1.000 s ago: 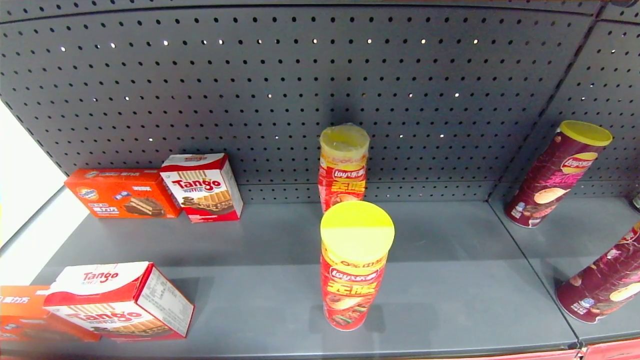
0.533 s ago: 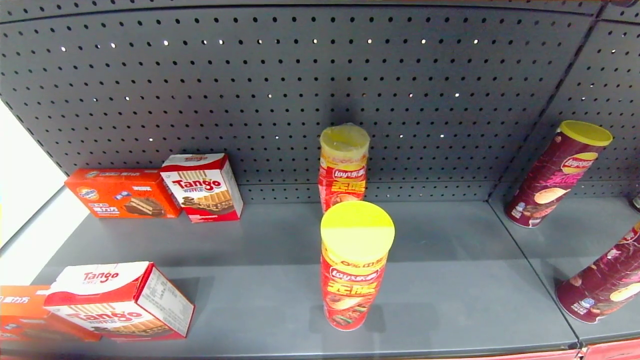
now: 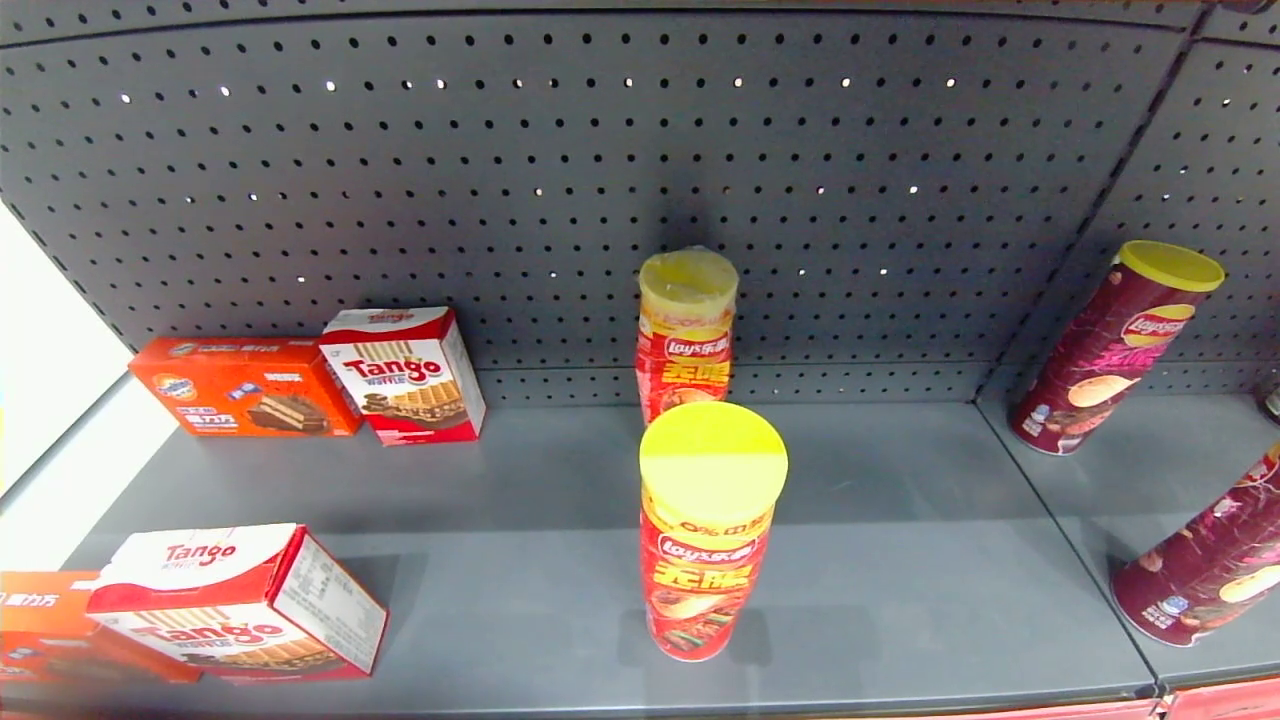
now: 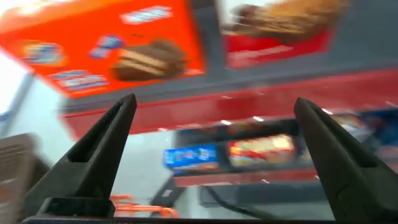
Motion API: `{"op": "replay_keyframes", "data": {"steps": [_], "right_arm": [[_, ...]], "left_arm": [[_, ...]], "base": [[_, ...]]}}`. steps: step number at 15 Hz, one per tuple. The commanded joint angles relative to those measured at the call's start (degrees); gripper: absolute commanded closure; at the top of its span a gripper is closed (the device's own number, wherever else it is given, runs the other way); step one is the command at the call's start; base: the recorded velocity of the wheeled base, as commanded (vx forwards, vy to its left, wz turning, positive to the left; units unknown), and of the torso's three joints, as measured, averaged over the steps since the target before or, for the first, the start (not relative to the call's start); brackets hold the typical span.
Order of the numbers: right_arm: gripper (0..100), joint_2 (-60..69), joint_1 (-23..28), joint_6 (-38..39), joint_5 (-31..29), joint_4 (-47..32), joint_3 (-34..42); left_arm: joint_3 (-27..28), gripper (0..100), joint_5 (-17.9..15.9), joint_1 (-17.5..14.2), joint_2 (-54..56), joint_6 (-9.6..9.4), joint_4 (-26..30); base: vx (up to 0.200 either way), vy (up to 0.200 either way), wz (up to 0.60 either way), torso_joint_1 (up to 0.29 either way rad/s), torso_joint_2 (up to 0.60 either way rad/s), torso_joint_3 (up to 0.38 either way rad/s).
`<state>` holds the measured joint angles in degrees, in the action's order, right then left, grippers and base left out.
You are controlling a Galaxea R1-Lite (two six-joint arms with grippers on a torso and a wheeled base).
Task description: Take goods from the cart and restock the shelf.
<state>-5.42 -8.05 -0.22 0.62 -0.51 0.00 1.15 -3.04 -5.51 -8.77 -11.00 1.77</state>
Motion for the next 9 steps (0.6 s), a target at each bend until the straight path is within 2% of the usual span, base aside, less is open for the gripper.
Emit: {"op": "replay_keyframes", "data": {"steps": [1,2,4,5,6,7,8,9], "right_arm": [[0,-0.11,-0.04,-0.04,-0.01,0.07,0.0],[0,-0.11,-0.04,-0.04,-0.01,-0.02,0.0],[0,-0.2,-0.04,-0.04,0.08,-0.02,0.0],[0,-0.11,-0.04,-0.04,-0.01,-0.02,0.0],[0,-0.11,-0.04,-0.04,0.08,-0.02,0.0],[0,-0.11,-0.04,-0.04,-0.01,-0.02,0.0],[0,-0.11,-0.04,-0.04,0.08,-0.02,0.0],[0,-0.2,-0.04,-0.04,0.08,-0.02,0.0]], "left_arm": [[1.4,0,-2.33,-3.28,2.09,0.36,1.84],[1.49,0,-2.59,-4.77,2.26,0.54,1.92],[1.67,0,-1.62,-8.9,2.7,3.17,2.36],[1.67,0,1.98,-8.9,2.96,3.79,2.36],[1.32,0,8.22,-8.55,2.88,3.79,1.4],[0.88,0,9.89,-8.29,2.88,3.79,-0.01],[0.0,0,8.48,-8.11,2.88,3.26,-2.21],[-0.62,0,4.71,-7.67,2.79,3.35,-3.7]], "base": [[0.0,0.0,0.0,0.0,0.0,0.0],[0.0,0.0,0.0,0.0,0.0,0.0],[0.0,0.0,0.0,0.0,0.0,0.0],[0.0,0.0,0.0,0.0,0.0,0.0],[0.0,0.0,0.0,0.0,0.0,0.0],[0.0,0.0,0.0,0.0,0.0,0.0],[0.0,0.0,0.0,0.0,0.0,0.0],[0.0,0.0,0.0,0.0,0.0,0.0]]}}
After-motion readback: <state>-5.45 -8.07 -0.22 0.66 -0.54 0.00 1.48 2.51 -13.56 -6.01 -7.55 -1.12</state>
